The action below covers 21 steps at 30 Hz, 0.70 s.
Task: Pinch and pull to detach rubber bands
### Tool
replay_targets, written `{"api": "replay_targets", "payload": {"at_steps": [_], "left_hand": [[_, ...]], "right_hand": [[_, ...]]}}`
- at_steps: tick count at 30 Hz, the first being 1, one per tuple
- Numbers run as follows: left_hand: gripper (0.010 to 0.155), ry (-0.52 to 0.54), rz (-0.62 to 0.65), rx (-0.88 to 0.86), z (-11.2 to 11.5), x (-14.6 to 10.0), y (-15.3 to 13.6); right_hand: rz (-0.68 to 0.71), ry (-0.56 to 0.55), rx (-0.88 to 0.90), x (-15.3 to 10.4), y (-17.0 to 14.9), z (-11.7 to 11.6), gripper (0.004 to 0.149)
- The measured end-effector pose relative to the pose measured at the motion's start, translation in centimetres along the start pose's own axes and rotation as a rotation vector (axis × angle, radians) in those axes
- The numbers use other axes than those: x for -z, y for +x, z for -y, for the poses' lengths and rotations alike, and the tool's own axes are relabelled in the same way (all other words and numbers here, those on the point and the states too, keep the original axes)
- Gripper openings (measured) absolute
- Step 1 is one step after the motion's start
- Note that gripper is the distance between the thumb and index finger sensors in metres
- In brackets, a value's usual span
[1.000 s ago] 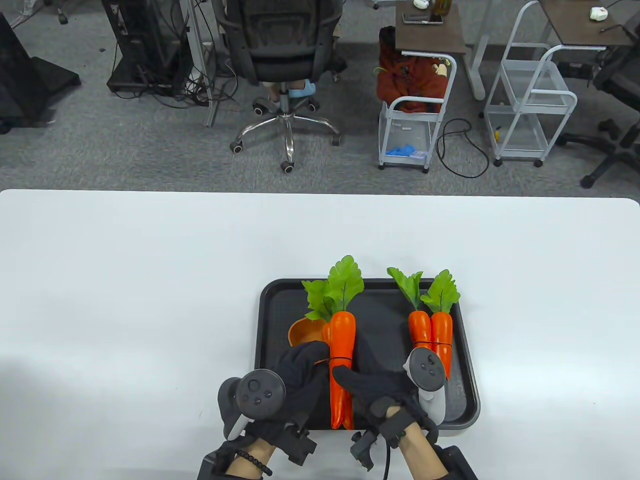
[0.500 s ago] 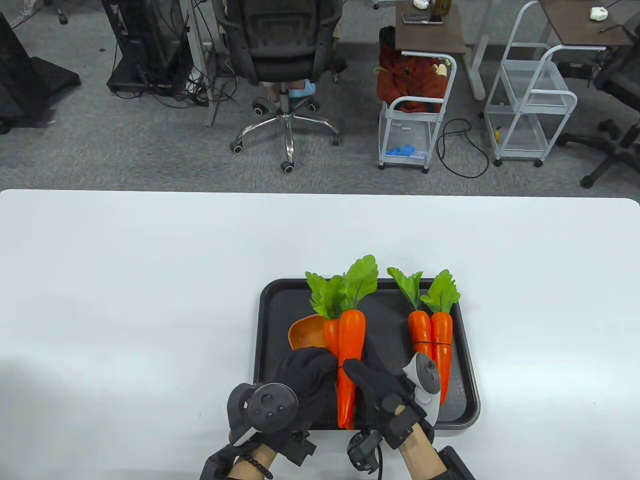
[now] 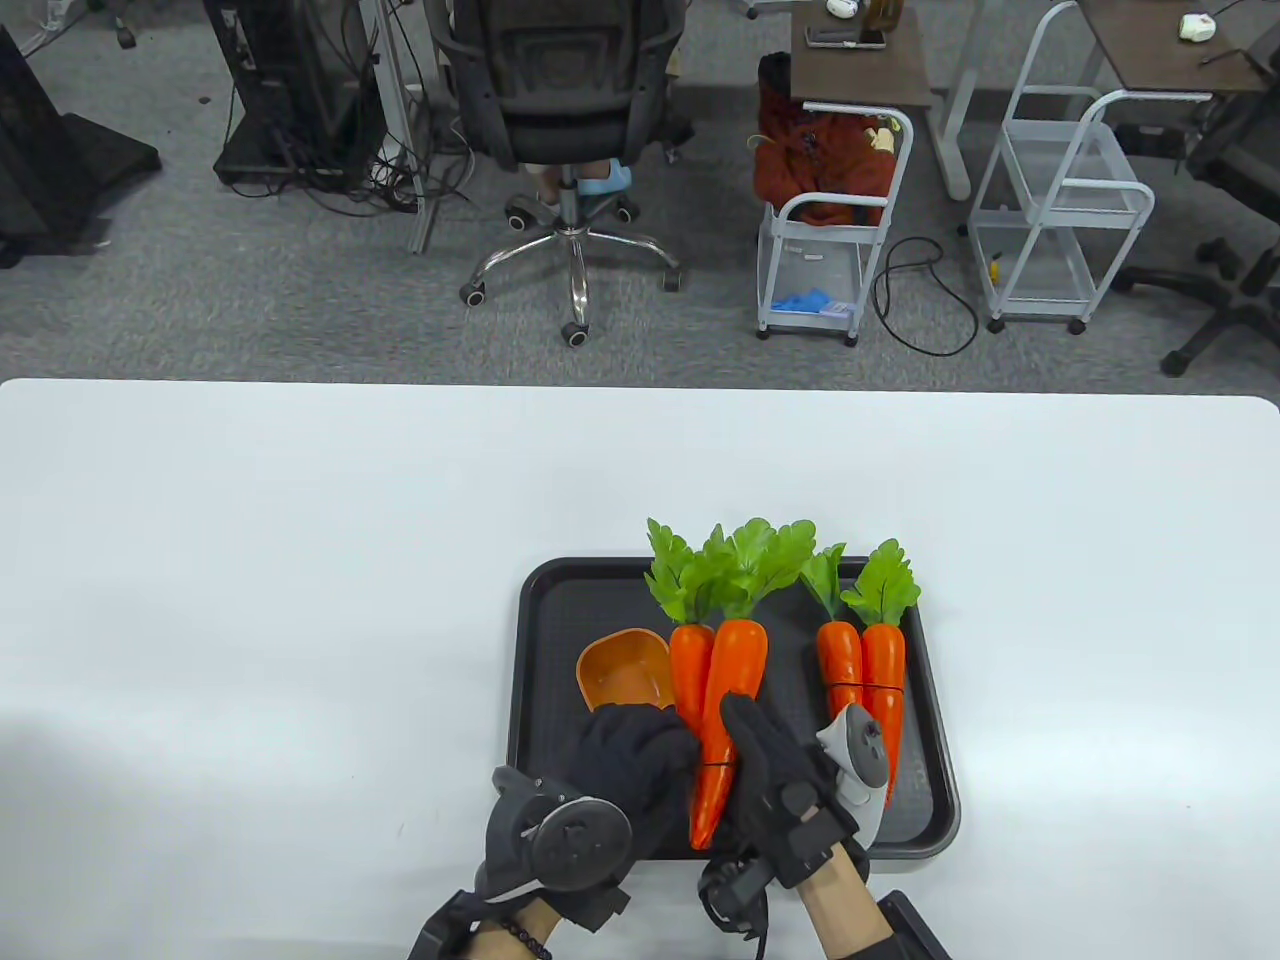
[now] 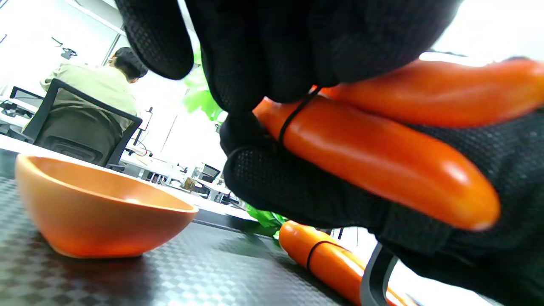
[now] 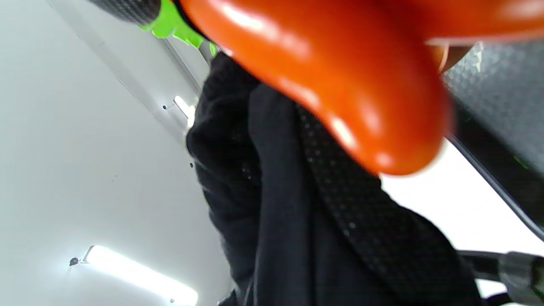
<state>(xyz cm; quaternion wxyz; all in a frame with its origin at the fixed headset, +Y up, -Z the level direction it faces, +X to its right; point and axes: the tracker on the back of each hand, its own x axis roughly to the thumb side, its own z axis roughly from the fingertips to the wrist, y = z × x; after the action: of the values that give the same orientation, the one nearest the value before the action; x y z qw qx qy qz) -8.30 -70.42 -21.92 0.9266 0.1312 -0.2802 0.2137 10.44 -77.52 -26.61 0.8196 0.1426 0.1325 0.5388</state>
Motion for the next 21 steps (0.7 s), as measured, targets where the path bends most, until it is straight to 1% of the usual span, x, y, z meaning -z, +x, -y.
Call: {"api": "replay_targets", "payload": {"at_steps": [3,6,8,11,15,18,19,21], "left_hand": [[0.039,-0.019,0.019,0.013,0.2,-0.1,0.5],[0.039,-0.031,0.038,0.029,0.3,-0.1,0.9],[0.039,-0.039,0.047,0.046,0.4,-0.1,1.1],[0.039,-0.047,0.055,0.065,0.3,-0.2,1.2],[0.039,-0.062,0.052,0.092,-0.1,-0.2,1.0],[0.039,-0.104,0.057,0.111,-0.5,0.0,0.8],[0.039,-0.142,0.065,0.107,-0.6,0.1,0.8],[0.039,-0.159,0.065,0.128,-0.9,0.2,0.8]], "right_hand": [[0.023,-0.056,0.028,0.0,0.1,0.4,0.087],[0.028,-0.041,0.029,-0.1,0.2,0.8,0.087],[0.034,-0.060,0.046,-0.1,0.2,1.0,0.087],[0.042,-0.058,0.062,0.0,0.3,1.2,0.087],[0.070,-0.093,0.037,0.0,0.6,1.6,0.087],[0.102,-0.126,0.041,0.0,0.9,1.9,0.087],[0.118,-0.141,0.056,0.1,1.0,2.1,0.087],[0.132,-0.167,0.083,0.1,1.1,2.4,0.087]]}}
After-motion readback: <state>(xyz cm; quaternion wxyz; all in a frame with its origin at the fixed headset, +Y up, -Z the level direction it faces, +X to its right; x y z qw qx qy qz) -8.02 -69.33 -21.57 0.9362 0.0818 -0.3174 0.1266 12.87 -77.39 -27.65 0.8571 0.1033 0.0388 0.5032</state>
